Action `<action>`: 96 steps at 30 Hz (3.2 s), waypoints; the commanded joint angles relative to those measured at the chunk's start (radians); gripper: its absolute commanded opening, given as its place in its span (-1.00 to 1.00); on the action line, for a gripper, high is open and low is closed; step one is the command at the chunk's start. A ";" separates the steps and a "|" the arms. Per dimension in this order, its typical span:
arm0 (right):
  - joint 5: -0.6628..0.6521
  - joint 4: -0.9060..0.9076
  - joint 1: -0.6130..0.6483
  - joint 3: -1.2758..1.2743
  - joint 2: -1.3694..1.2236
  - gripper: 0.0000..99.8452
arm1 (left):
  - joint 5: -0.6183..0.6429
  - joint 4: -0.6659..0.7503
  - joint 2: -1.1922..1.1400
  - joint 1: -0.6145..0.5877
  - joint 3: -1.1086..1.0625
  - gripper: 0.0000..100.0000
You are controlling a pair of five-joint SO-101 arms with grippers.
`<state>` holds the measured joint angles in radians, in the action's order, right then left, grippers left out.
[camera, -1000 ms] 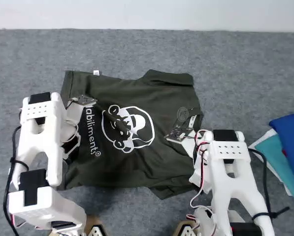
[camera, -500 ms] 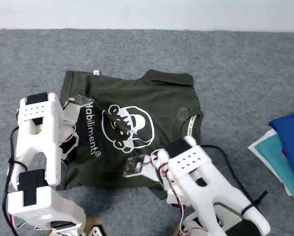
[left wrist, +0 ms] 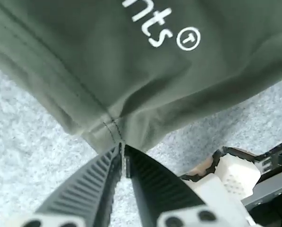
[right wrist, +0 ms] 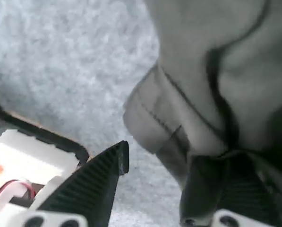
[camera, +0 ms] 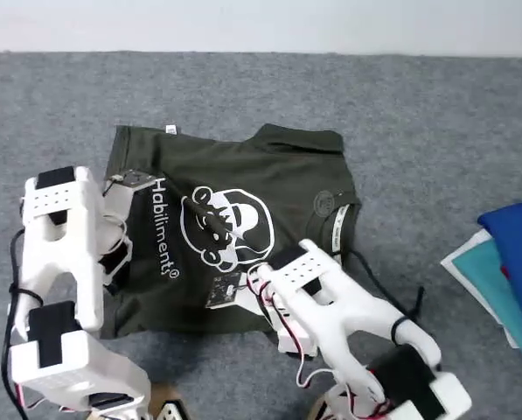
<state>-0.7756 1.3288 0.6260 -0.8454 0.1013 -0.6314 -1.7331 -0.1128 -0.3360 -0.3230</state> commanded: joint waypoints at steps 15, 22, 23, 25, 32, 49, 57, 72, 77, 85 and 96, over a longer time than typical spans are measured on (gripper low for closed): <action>0.011 -0.154 -0.005 -0.002 -0.022 -0.98 | -0.008 -0.020 0.038 -0.031 0.002 -0.97; 0.011 -0.120 -0.005 0.006 -0.022 -0.98 | -0.008 -0.020 0.038 -0.025 -0.047 -0.97; 0.012 -0.107 -0.005 0.018 -0.022 -0.98 | -0.012 -0.020 0.038 -0.023 -0.067 -0.97; 0.012 -0.074 -0.010 0.046 -0.022 -0.98 | -0.017 -0.018 0.038 -0.023 -0.104 -0.97; 0.012 -0.061 -0.165 0.166 -0.022 -0.98 | -0.107 -0.021 0.038 0.071 -0.182 -0.97; 0.012 -0.016 -0.308 0.256 -0.022 -0.98 | 0.229 0.224 0.038 0.259 -0.263 -0.82; 0.012 -0.004 -0.308 0.258 -0.022 -0.98 | 0.164 0.169 0.038 0.356 -0.305 -0.82; 0.012 -0.002 -0.309 0.258 -0.022 -0.98 | 0.143 -0.021 0.040 0.316 0.024 -0.80; 0.012 -0.002 -0.309 0.275 -0.022 -0.98 | 0.158 -0.018 0.038 0.298 0.065 -0.99; 0.044 0.031 -0.309 0.367 -0.031 -0.98 | 0.410 -0.025 0.048 0.279 0.140 -0.97; 0.046 0.030 -0.326 0.411 -0.031 -0.98 | 0.209 -0.025 0.048 0.252 -0.162 -0.42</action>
<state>-0.7373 1.3548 0.3299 -0.4833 0.0675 -0.3613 -1.7223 -0.1066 -0.0905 -0.4381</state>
